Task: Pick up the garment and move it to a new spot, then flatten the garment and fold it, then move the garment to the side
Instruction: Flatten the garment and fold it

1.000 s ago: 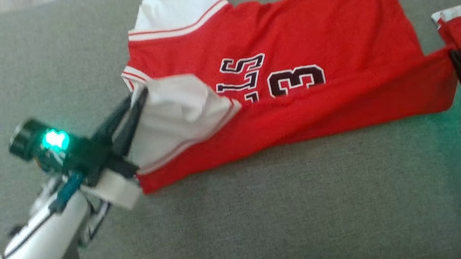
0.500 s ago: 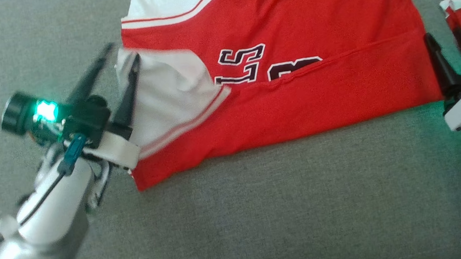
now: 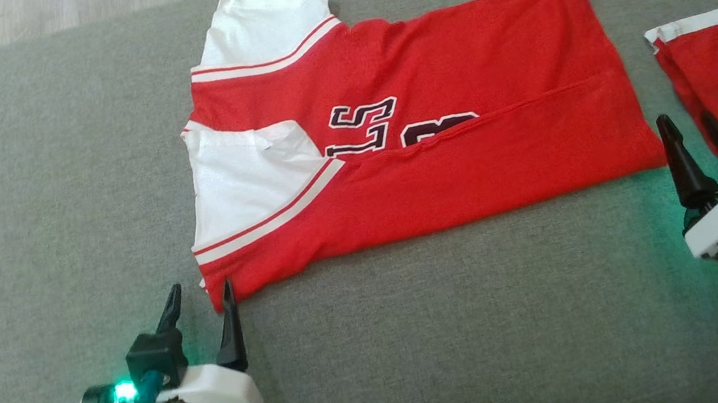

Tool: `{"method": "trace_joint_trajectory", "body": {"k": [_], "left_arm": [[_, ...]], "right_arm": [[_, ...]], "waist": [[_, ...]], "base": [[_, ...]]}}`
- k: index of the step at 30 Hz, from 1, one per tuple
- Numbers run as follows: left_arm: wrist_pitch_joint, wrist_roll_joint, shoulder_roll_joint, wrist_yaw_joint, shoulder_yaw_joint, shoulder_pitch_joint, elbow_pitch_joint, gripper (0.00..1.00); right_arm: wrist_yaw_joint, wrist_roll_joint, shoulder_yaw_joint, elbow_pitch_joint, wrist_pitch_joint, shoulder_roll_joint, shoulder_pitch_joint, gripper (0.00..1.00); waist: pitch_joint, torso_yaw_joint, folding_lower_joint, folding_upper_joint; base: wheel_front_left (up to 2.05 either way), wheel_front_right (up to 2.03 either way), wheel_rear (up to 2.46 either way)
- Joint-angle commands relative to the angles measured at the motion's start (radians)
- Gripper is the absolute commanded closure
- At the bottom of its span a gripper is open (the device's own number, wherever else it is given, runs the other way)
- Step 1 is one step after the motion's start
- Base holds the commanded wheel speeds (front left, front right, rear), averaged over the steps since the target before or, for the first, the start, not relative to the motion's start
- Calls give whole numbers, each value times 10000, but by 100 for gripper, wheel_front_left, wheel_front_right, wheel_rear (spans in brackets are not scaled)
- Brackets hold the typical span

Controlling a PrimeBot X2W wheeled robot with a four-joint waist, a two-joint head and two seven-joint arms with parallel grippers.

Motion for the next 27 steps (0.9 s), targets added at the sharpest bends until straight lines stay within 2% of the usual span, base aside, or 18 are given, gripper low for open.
{"method": "trace_joint_trajectory", "body": {"k": [1,6,7,8,9,10,17,24,25,27], "left_arm": [[-5,-126,118,38,465,-175,-126,0],[447,-380,-16,-24,266,154,136,0],[546,-419,-31,-55,217,198,165,12],[649,-436,-28,-100,149,230,189,58],[649,-436,-28,-100,149,230,189,58],[716,-457,-26,-135,110,247,198,100],[578,-203,257,-145,72,-49,44,100],[518,-52,444,-78,83,-293,-171,100],[522,-44,449,-73,71,-303,-196,100],[529,-27,456,-63,44,-317,-242,100]], "right_arm": [[65,53,20,-194,-137,-130,118,0],[65,43,22,-73,-145,-24,247,0],[65,48,45,11,-145,20,251,0],[65,63,64,134,-144,79,241,0],[65,63,64,134,-144,79,241,0],[65,88,79,288,-107,154,218,0],[65,-37,237,1614,348,741,-312,0],[65,-941,615,2986,297,1134,-1152,0],[65,-1048,667,3137,267,1197,-1243,12],[65,-1148,735,3360,209,1337,-1369,99]], "waist": [[-84,-99,2,0],[-179,-189,2,0],[-197,-192,2,0],[-215,-189,2,0],[-215,-189,2,0],[-230,-179,2,0],[-226,30,2,0],[-110,127,2,0],[-106,132,2,0],[-110,151,2,0]], "base": [[0,0,0],[0,0,0],[0,0,0],[0,0,0],[0,0,0],[0,0,0],[0,0,0],[0,0,0],[0,0,0],[0,0,0]]}}
